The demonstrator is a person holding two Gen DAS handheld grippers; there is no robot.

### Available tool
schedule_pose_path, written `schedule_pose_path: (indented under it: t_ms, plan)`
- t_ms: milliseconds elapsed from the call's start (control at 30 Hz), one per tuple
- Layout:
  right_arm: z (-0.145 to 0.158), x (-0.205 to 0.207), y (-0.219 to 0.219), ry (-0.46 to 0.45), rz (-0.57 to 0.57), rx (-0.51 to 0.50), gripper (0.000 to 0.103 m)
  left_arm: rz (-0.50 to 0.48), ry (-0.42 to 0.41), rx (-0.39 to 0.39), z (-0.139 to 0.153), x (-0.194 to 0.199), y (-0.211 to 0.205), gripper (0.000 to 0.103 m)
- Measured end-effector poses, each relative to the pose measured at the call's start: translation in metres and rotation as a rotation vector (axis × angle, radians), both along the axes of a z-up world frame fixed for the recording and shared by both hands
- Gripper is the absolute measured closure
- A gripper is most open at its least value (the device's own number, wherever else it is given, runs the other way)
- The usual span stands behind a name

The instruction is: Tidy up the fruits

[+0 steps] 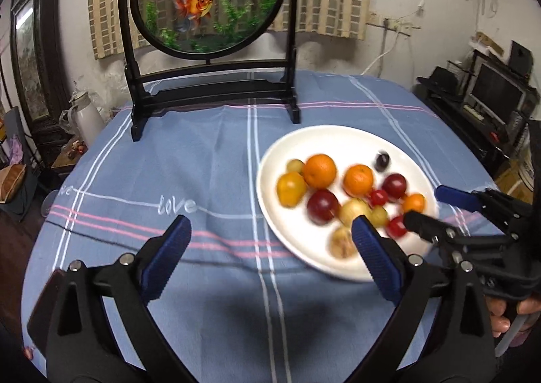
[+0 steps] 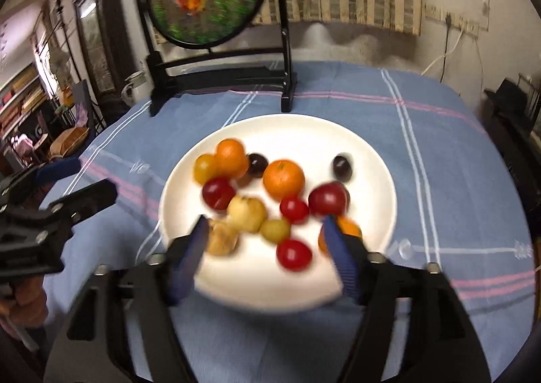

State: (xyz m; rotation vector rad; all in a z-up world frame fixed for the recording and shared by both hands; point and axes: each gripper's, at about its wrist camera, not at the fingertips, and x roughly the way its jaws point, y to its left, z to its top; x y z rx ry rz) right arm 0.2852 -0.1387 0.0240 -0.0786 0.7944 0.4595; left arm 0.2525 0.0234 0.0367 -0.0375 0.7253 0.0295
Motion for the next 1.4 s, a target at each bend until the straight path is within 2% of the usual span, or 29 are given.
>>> schedule_pose_path:
  t_ms: [33, 67, 200, 300, 567, 700, 1400]
  plan:
    - [0.003, -0.016, -0.003, -0.028, 0.001, -0.013, 0.005, -0.006, -0.004, -0.004, -0.001, -0.008, -0.002, 0.005]
    - [0.004, -0.030, -0.005, -0.051, 0.002, -0.022, 0.001, -0.008, -0.006, -0.003, -0.004, -0.018, -0.004, 0.005]
    - [0.007, -0.069, -0.016, -0.124, -0.011, -0.023, 0.001, -0.015, -0.018, -0.011, -0.015, -0.045, -0.011, 0.005]
    - [0.000, -0.083, -0.023, -0.144, -0.027, -0.020, 0.001, -0.043, -0.018, -0.018, -0.026, -0.057, -0.017, 0.005]
    - [-0.025, -0.088, -0.032, -0.102, -0.048, -0.016, 0.001, -0.065, 0.014, 0.019, -0.048, -0.071, -0.026, 0.004]
    - [-0.024, -0.098, -0.035, -0.116, -0.040, 0.004, 0.001, -0.079, -0.011, 0.033, -0.047, -0.078, -0.030, 0.004]
    - [-0.025, -0.104, -0.037, -0.117, -0.045, -0.004, 0.001, -0.062, -0.007, 0.050, -0.051, -0.079, -0.030, 0.004]
